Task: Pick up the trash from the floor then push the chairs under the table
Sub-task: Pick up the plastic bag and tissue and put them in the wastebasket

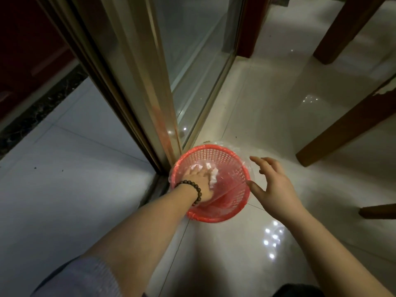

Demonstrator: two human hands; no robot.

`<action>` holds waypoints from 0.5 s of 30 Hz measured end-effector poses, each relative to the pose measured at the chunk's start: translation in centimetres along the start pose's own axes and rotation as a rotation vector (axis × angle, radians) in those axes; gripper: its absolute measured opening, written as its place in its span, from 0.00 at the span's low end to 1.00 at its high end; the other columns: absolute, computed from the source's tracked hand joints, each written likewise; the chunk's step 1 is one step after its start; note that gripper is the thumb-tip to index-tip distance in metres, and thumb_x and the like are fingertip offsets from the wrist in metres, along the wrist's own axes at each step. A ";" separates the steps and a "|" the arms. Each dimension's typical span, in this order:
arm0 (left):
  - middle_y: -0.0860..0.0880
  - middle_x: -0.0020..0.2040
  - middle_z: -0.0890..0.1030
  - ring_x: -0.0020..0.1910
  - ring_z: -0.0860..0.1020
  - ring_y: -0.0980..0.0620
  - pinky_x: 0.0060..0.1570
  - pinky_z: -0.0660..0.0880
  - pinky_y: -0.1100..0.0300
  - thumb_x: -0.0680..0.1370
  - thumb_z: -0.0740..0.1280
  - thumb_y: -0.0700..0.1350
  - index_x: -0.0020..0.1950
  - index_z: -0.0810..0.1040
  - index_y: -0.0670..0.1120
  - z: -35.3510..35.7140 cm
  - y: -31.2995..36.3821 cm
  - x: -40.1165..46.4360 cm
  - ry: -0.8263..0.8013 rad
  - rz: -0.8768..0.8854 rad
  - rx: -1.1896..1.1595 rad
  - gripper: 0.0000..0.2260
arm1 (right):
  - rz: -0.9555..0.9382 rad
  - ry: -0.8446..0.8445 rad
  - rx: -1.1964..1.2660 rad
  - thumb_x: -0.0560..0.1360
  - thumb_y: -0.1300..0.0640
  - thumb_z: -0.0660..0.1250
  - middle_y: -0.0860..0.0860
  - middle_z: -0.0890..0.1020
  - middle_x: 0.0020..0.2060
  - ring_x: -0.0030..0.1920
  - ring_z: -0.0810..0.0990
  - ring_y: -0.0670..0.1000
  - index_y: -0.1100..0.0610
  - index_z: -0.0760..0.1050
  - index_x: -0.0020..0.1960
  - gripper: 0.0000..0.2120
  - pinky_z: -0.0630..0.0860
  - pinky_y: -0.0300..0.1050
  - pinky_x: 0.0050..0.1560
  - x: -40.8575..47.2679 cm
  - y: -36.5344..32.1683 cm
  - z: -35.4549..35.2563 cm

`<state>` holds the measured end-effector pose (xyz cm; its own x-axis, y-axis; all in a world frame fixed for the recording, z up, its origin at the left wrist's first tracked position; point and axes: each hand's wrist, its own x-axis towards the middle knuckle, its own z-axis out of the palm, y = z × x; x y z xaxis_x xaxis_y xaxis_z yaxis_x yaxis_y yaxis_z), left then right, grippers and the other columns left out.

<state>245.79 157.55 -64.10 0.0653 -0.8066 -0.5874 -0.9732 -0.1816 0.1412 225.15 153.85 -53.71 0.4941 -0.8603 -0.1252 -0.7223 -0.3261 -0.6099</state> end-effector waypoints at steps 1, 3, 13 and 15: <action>0.48 0.79 0.43 0.77 0.45 0.42 0.74 0.44 0.44 0.77 0.53 0.57 0.77 0.42 0.55 0.3 0.0 0.2 -0.061 0.008 0.031 0.32 | 0.012 0.002 -0.004 0.74 0.53 0.68 0.50 0.65 0.68 0.62 0.72 0.53 0.47 0.63 0.71 0.28 0.71 0.48 0.60 -0.1 0.2 0.0; 0.49 0.79 0.41 0.77 0.43 0.42 0.74 0.43 0.43 0.77 0.54 0.59 0.77 0.40 0.56 1.0 -0.2 0.7 -0.141 0.015 0.056 0.34 | 0.039 0.005 -0.030 0.74 0.53 0.68 0.52 0.66 0.68 0.64 0.70 0.54 0.48 0.62 0.71 0.28 0.69 0.49 0.62 -0.2 0.6 0.1; 0.45 0.76 0.59 0.74 0.57 0.45 0.74 0.54 0.50 0.75 0.61 0.64 0.76 0.54 0.46 -5.1 1.1 -6.0 0.215 -0.003 -0.136 0.37 | 0.177 0.141 -0.036 0.75 0.53 0.65 0.55 0.66 0.71 0.70 0.62 0.56 0.54 0.64 0.71 0.25 0.62 0.53 0.70 -1.6 -2.5 -2.4; 0.46 0.76 0.59 0.75 0.55 0.47 0.74 0.51 0.50 0.76 0.58 0.65 0.76 0.56 0.46 -8.1 1.9 -9.8 0.298 -0.012 -0.132 0.35 | 0.201 0.121 -0.054 0.76 0.52 0.64 0.55 0.64 0.72 0.72 0.59 0.56 0.54 0.64 0.71 0.25 0.61 0.54 0.71 -3.3 -4.7 -4.7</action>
<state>245.07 160.61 -51.64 0.1575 -0.9295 -0.3334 -0.9361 -0.2481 0.2493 224.60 156.39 -46.77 0.2783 -0.9497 -0.1434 -0.8267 -0.1609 -0.5391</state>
